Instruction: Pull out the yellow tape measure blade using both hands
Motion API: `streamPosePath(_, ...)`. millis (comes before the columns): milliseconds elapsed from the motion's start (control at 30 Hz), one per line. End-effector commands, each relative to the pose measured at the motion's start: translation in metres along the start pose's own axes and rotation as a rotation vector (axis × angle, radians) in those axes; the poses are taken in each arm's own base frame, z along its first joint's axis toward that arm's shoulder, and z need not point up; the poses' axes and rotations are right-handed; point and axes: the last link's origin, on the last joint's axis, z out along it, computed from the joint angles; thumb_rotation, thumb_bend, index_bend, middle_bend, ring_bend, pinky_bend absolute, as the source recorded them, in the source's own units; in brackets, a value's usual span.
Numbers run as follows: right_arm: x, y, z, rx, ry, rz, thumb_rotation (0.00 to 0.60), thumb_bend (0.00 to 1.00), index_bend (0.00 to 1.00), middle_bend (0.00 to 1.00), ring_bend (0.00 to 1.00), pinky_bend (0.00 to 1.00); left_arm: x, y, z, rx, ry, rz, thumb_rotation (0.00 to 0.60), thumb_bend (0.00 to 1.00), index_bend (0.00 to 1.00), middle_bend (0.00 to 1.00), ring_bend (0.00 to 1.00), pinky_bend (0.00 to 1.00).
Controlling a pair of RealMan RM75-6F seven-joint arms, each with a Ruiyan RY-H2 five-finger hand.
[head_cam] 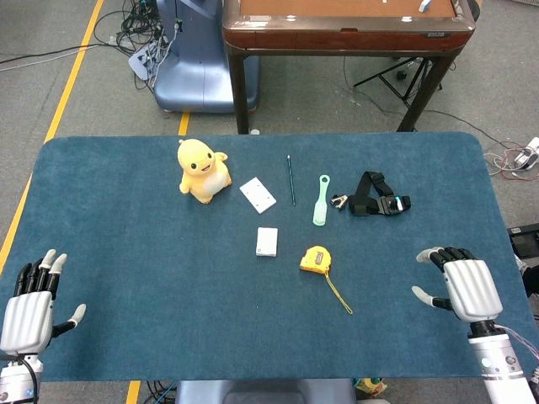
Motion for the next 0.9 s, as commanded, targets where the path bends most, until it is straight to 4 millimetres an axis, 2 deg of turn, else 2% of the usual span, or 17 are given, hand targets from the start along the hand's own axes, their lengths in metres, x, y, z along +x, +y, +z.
streamPosePath(33, 0.000, -0.002, -0.001, 0.000, -0.003, 0.002, 0.600, 0.23, 0.43, 0.44, 0.38, 0.35, -0.002, -0.001, 0.001, 0.001, -0.003, -0.003, 0.600, 0.23, 0.05, 0.00, 0.00, 0.00)
streamPosePath(267, -0.003, -0.017, 0.005, 0.026, -0.029, 0.014, 0.600, 0.22, 0.43, 0.43, 0.38, 0.35, -0.002, -0.001, 0.003, -0.004, 0.010, -0.023, 0.600, 0.23, 0.05, 0.00, 0.00, 0.00)
streamPosePath(333, -0.008, -0.025, 0.011, 0.040, -0.055, 0.010, 0.600, 0.21, 0.39, 0.41, 0.37, 0.35, -0.003, -0.001, 0.003, -0.003, 0.010, -0.026, 0.600, 0.23, 0.05, 0.00, 0.00, 0.00)
streamPosePath(600, -0.041, -0.073, 0.051, 0.145, -0.202, -0.022, 0.600, 0.15, 0.27, 0.34, 0.35, 0.35, -0.001, -0.003, 0.001, -0.001, 0.015, -0.037, 0.600, 0.23, 0.05, 0.00, 0.00, 0.00)
streamPosePath(767, -0.066, -0.101, 0.075, 0.190, -0.259, -0.044, 0.600, 0.14, 0.25, 0.32, 0.34, 0.35, 0.001, -0.005, -0.002, 0.005, 0.020, -0.044, 0.600, 0.23, 0.05, 0.00, 0.00, 0.00)
streamPosePath(900, -0.082, -0.117, 0.093, 0.199, -0.295, -0.066, 0.600, 0.14, 0.25, 0.32, 0.33, 0.35, 0.002, -0.006, -0.003, 0.006, 0.020, -0.052, 0.600, 0.23, 0.05, 0.00, 0.00, 0.00)
